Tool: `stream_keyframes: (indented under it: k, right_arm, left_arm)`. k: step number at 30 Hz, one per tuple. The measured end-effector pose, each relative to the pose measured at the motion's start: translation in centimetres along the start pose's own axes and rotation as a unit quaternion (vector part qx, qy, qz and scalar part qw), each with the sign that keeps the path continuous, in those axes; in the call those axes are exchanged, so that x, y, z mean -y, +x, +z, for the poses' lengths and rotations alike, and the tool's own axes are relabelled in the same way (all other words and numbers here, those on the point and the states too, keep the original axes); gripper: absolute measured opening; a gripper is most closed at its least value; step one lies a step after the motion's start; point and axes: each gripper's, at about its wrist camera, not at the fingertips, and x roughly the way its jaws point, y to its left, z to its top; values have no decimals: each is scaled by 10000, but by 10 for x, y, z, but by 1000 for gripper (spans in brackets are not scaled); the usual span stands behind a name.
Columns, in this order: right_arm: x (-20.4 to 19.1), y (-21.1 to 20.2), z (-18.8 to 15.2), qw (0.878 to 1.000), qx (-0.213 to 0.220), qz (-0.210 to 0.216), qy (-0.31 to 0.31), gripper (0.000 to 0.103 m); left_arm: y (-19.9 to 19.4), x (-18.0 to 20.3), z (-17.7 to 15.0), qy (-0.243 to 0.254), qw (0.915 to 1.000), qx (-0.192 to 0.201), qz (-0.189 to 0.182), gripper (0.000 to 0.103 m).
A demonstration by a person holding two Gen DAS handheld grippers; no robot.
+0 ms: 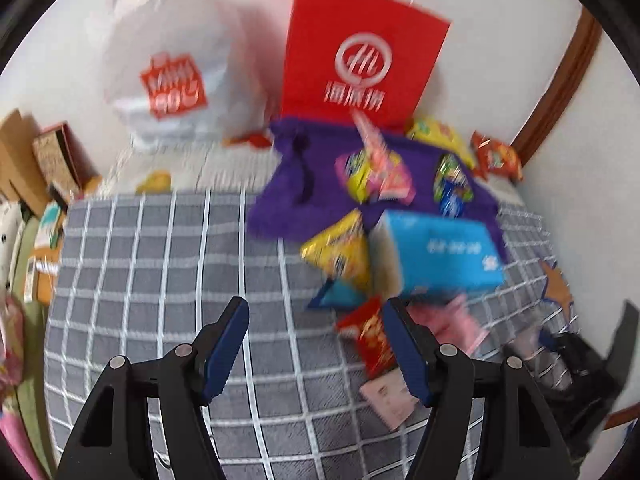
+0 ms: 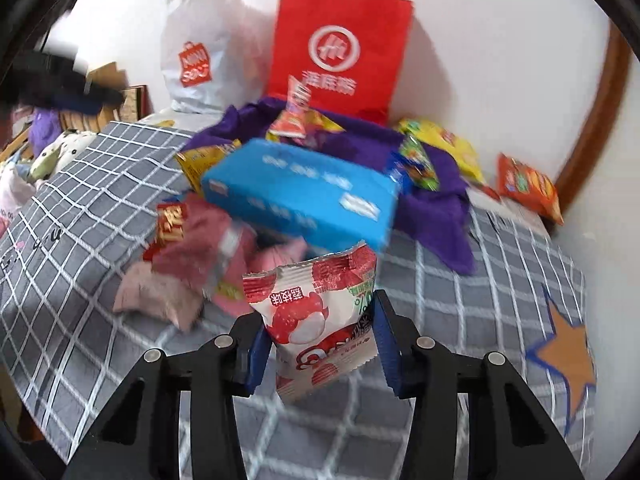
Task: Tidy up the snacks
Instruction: 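Grasp the white-red strawberry packet with the right gripper while the left grasps the yellow chip packet, then lift and carry the strawberry packet with the right gripper toward the cloth while the left carries the yellow packet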
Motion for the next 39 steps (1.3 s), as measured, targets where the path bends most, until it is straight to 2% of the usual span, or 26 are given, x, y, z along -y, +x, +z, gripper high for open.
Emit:
stream_keyframes:
  k: [4, 8, 12, 16, 23, 26, 28, 30, 39]
  right_arm:
    - [17, 4, -17, 9990, -193, -80, 393, 46]
    - [26, 23, -23, 9975, -275, -51, 656, 46]
    - [28, 36, -21, 9968, -251, 45, 763, 46]
    - [30, 47, -13, 9967, -228, 41, 776, 47]
    - [42, 55, -10, 9942, -244, 208, 1027, 47]
    - [42, 60, -11, 9935, -322, 263, 1058, 48]
    - [43, 62, -11, 9931, -355, 282, 1080, 49]
    - [44, 64, -11, 9928, -395, 284, 1094, 50]
    - [44, 65, -11, 9931, -400, 259, 1068, 51]
  left_arm:
    - [28, -7, -15, -336, 9991, -241, -98, 67]
    - [43, -1, -11, -445, 9986, -261, -136, 67]
    - [50, 12, 2, -364, 9992, -53, -153, 67]
    - [69, 18, 21, -390, 9991, 106, 157, 67]
    - [113, 22, 31, -440, 9984, -350, -112, 67]
    - [124, 24, 29, -365, 9986, -387, -74, 65]
    - [128, 20, 26, -429, 9984, -323, -200, 63]
    - [126, 19, 26, -416, 9984, -293, -262, 53]
    - [127, 20, 24, -420, 9979, -265, -405, 45]
